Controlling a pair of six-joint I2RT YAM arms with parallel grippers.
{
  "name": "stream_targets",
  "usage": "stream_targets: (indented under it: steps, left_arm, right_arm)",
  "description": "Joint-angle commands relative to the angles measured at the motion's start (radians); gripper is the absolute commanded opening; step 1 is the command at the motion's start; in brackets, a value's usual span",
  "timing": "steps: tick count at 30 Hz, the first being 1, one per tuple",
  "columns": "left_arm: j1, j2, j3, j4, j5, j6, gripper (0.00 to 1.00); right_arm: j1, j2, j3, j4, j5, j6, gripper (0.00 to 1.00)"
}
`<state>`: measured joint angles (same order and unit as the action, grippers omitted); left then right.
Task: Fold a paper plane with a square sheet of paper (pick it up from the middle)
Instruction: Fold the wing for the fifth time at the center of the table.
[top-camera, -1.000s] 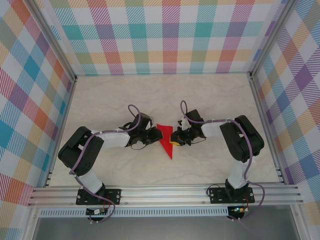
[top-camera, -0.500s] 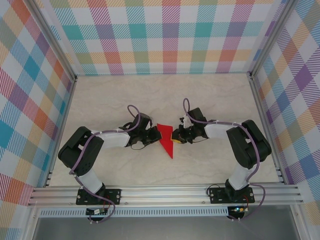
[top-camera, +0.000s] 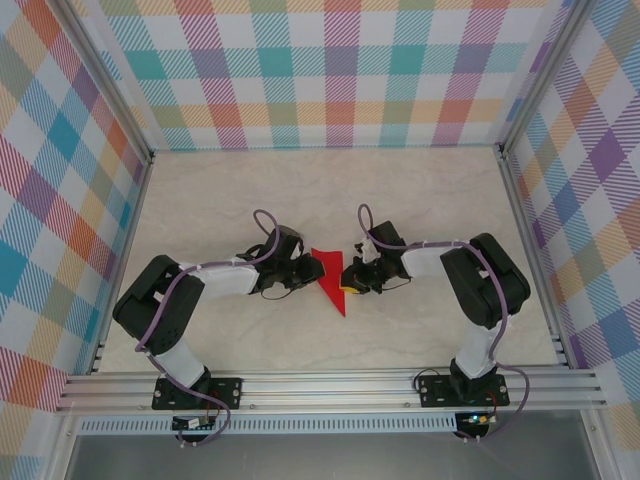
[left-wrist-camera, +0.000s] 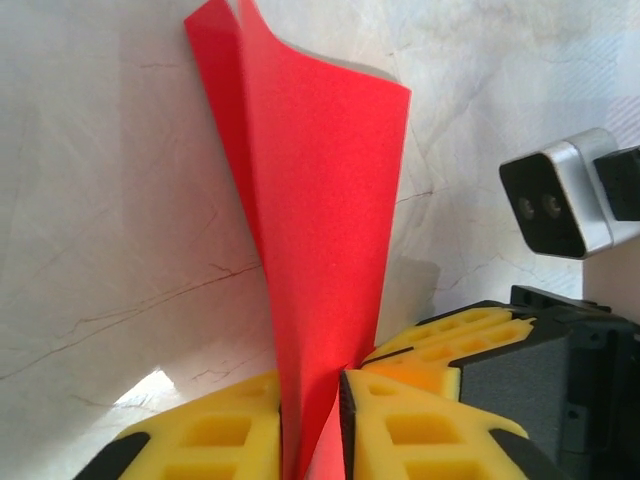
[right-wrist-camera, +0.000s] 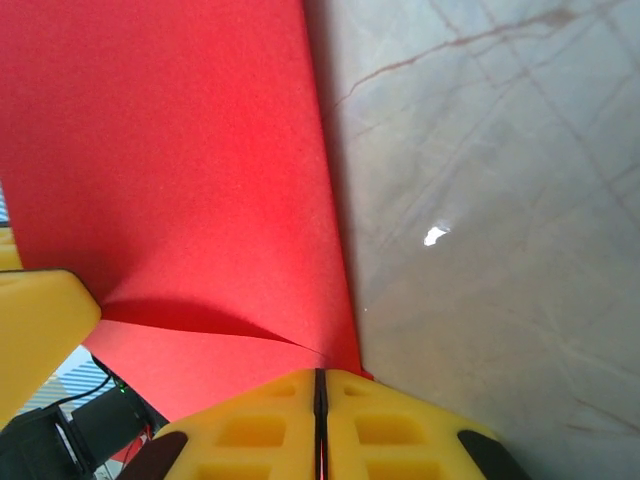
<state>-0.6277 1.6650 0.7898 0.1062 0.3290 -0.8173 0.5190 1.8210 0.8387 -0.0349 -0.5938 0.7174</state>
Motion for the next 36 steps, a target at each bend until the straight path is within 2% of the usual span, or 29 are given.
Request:
stream_targets:
  steps: [1,7,12,14,16,21,25,28,31,34,36]
  left_arm:
    - [-0.001,-0.006,0.027,-0.027,0.012,0.047,0.25]
    - [0.019,0.014,0.041,-0.005,0.067,0.07,0.24]
    - [0.023,0.028,0.063,-0.061,0.063,0.092,0.08]
    - [0.024,0.032,0.062,-0.062,0.064,0.081,0.05]
    - [0.023,0.035,0.063,-0.067,0.06,0.066,0.02]
    - [0.023,0.032,0.07,-0.086,0.059,0.032,0.0]
    - [0.023,0.019,0.07,-0.09,0.055,0.023,0.0]
    - [0.023,0.019,0.078,-0.104,0.057,0.023,0.0]
    - [0.023,0.022,0.083,-0.102,0.065,0.022,0.0]
    - [0.023,0.02,0.083,-0.102,0.066,0.02,0.0]
    - [0.023,0.023,0.087,-0.101,0.065,0.02,0.0]
  right_arm:
    - [0.001,0.04,0.006,-0.066,0.067,-0.042,0.09]
    - [0.001,0.063,0.02,-0.073,0.071,-0.043,0.1]
    - [0.001,0.054,0.033,-0.091,0.081,-0.047,0.1]
    - [0.002,0.037,0.033,-0.09,0.083,-0.044,0.11]
    - [0.001,0.005,0.023,-0.075,0.077,-0.039,0.18]
    - [0.002,-0.134,-0.017,-0.038,0.115,-0.013,0.26]
    - [0.004,-0.294,-0.067,-0.055,0.228,-0.029,0.31]
    - [0.005,-0.421,-0.116,-0.071,0.329,-0.06,0.39]
    - [0.005,-0.508,-0.15,-0.077,0.395,-0.106,0.41]
    - [0.006,-0.524,-0.147,-0.096,0.408,-0.16,0.65]
    - [0.005,-0.501,-0.134,-0.108,0.388,-0.226,0.67]
